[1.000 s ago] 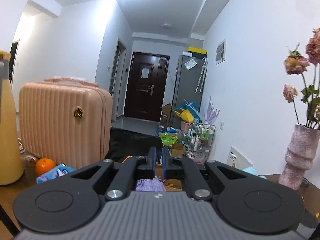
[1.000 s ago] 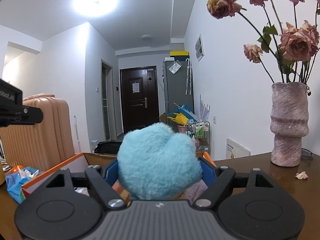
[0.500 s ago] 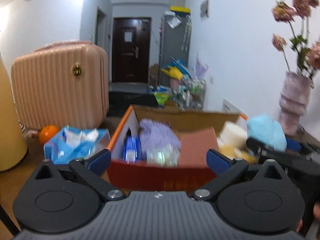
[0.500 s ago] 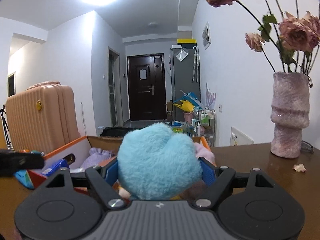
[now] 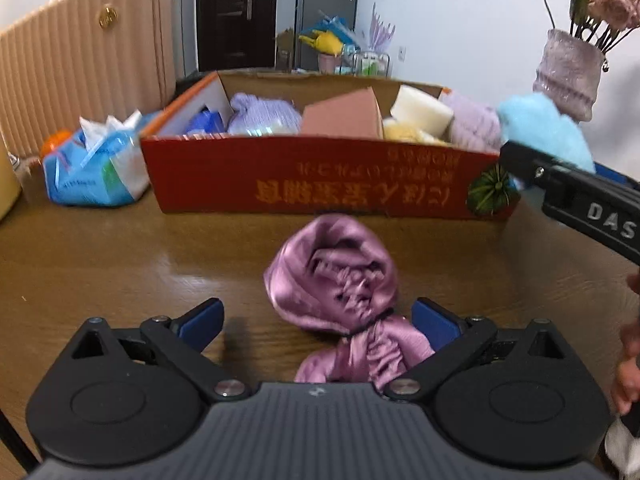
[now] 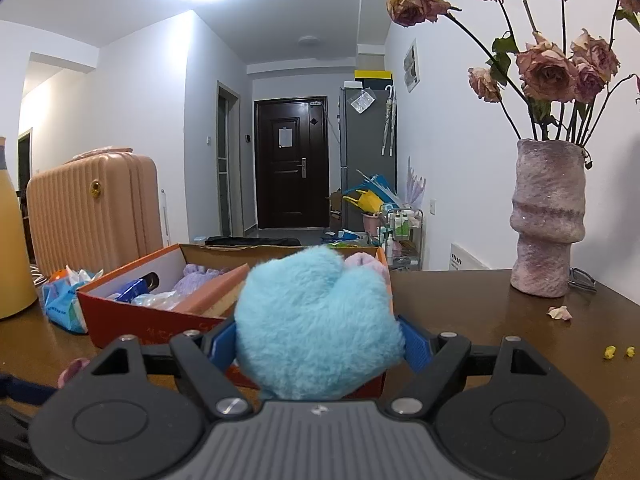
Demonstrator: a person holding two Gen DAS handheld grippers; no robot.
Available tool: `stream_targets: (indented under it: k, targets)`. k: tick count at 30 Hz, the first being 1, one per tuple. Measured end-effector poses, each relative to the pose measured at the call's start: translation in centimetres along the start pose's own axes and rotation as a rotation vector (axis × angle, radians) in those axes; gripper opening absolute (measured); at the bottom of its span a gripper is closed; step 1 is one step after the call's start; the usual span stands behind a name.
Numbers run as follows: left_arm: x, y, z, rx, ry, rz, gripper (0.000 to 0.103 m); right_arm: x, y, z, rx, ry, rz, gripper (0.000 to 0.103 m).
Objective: Organize soft objects
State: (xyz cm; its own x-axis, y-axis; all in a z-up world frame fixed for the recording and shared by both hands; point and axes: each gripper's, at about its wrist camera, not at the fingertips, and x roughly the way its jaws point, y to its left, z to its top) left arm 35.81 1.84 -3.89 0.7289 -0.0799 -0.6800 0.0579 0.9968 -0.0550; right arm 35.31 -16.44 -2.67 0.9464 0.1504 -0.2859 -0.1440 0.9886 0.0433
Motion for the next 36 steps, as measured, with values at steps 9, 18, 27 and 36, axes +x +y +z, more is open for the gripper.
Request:
stream_targets:
  k: [9,18,27,36]
  targets:
    - [-2.0,-0.3,-0.1,-0.018,-0.088,-0.016,0.034,-1.7,0.4,-0.2,-0.001,-0.014,0.005,0.080]
    - [-4.7,0.4,2.7,-0.060,-0.291,0.052,0.034,-1.3,1.3,0.5,-0.024,-0.072,0.013,0.080]
    - [-2.9,0.7,6.5,-0.095,-0.403,0.120,0.034,2.3,2.9,1.9,-0.015,-0.115,-0.004,0.080]
    - [1.2,2.0,10.1,-0.118,-0.439,0.168,0.034,7.7,3.6,3.4,0.001,-0.118,-0.023,0.080]
